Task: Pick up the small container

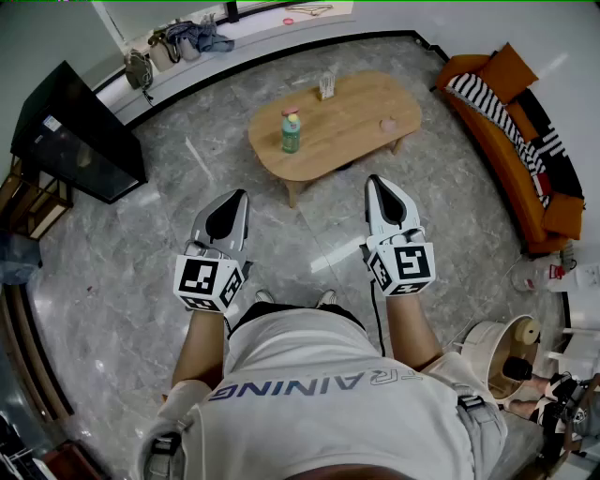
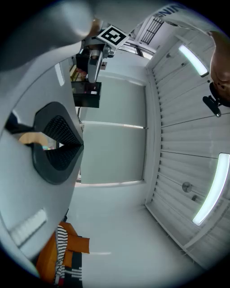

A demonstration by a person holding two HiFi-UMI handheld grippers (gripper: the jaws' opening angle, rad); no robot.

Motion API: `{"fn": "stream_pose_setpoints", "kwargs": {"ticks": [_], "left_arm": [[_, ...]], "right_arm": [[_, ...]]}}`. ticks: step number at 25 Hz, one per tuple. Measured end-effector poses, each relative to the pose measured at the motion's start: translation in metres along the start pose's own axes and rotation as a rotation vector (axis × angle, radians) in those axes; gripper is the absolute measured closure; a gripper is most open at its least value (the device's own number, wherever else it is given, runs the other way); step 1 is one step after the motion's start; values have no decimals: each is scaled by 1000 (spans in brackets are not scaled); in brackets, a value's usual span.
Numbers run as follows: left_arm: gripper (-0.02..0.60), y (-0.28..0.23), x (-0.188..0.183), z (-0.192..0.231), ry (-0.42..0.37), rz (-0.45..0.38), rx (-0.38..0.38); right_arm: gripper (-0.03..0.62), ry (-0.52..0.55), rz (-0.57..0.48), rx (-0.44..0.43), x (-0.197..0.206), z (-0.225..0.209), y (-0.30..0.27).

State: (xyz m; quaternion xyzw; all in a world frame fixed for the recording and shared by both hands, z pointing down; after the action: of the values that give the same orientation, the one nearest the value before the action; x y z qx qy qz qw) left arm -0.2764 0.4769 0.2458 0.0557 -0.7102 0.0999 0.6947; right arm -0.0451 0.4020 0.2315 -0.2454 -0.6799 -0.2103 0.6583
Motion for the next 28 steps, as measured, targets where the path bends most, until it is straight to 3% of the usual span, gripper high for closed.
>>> {"fn": "stream_pose_setpoints", "kwargs": {"ticks": [15, 22, 28], "left_arm": [[581, -13, 1, -17, 6, 18, 23], [581, -21, 5, -31, 4, 38, 61], [581, -52, -1, -78, -15, 27, 113]], "right_arm": [[582, -18, 7, 9, 2, -16, 6], [580, -91, -23, 24, 4, -26, 16], [580, -110, -22, 75, 12, -75, 46]]}}
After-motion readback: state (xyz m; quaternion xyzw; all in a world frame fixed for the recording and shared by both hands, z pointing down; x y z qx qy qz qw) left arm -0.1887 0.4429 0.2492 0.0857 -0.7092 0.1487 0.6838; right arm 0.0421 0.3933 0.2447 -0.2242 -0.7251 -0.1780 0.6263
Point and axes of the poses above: the fingertips, and each gripper's own axes: y backward along the fingers, z to its left, x out of its underside, the point moved 2 cm from there along y, backward along the fingers, and after that the axes turned 5 degrees about -y, right-handed, at the moved point
